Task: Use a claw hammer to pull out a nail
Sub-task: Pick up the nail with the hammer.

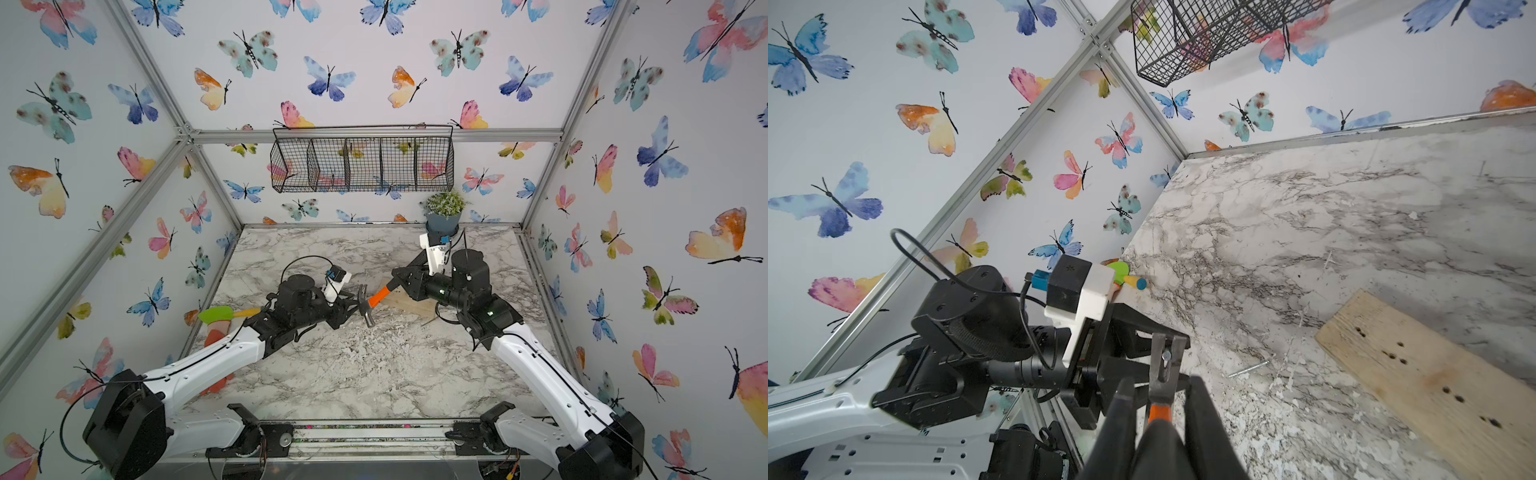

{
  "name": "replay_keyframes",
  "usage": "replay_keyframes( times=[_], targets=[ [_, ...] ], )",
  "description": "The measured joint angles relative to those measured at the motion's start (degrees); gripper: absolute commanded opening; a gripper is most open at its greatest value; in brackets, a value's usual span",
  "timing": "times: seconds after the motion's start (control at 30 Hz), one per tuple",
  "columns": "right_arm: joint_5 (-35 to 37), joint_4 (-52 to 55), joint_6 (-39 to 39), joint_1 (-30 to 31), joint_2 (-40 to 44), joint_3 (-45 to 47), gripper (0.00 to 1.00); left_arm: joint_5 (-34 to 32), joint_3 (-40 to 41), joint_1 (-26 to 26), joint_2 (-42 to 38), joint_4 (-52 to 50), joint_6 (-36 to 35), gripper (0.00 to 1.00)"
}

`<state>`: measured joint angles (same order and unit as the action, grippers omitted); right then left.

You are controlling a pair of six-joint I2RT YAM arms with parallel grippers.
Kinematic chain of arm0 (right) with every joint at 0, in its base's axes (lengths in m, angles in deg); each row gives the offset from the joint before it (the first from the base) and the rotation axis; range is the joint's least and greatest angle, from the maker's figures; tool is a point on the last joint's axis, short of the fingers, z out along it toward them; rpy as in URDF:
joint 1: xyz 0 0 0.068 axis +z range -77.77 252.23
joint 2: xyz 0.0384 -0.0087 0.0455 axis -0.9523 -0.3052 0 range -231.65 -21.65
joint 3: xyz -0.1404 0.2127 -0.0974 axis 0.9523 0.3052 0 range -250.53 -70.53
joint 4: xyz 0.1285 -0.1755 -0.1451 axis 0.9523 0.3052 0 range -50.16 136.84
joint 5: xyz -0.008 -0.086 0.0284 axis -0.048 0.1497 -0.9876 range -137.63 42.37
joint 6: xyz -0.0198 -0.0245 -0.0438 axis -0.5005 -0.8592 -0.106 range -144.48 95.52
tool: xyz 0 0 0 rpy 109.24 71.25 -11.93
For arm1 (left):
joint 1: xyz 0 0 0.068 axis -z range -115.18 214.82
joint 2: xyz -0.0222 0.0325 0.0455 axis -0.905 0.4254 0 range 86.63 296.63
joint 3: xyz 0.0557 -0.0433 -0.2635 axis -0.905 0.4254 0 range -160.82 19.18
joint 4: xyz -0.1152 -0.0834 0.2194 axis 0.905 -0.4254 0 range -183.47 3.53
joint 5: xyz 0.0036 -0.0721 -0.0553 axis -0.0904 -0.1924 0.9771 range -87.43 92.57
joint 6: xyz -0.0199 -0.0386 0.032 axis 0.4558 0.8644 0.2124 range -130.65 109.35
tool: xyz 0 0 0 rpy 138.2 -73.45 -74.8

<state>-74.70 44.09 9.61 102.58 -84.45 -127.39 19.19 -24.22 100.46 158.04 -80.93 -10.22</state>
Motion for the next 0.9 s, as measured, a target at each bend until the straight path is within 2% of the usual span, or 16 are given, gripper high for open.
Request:
replay_keyframes(
  times=[0.4,0.7,0.9],
  targets=[
    [-3.08,0.48,0.07,-1.97,-0.74,0.0,0.03,-0.02,-0.04,0.5,0.0,-2.82,-2.86,0.02],
    [-5.75,0.9,0.04,-3.32,-1.44,0.0,0.03,-0.59,-0.11,1.51,-0.04,-4.2,-7.21,0.0],
    [-10.64,1.73,-0.15,-5.38,-3.72,-1.4,0.03,-5.66,0.9,3.89,-1.73,-4.37,-11.93,0.0]
  ],
)
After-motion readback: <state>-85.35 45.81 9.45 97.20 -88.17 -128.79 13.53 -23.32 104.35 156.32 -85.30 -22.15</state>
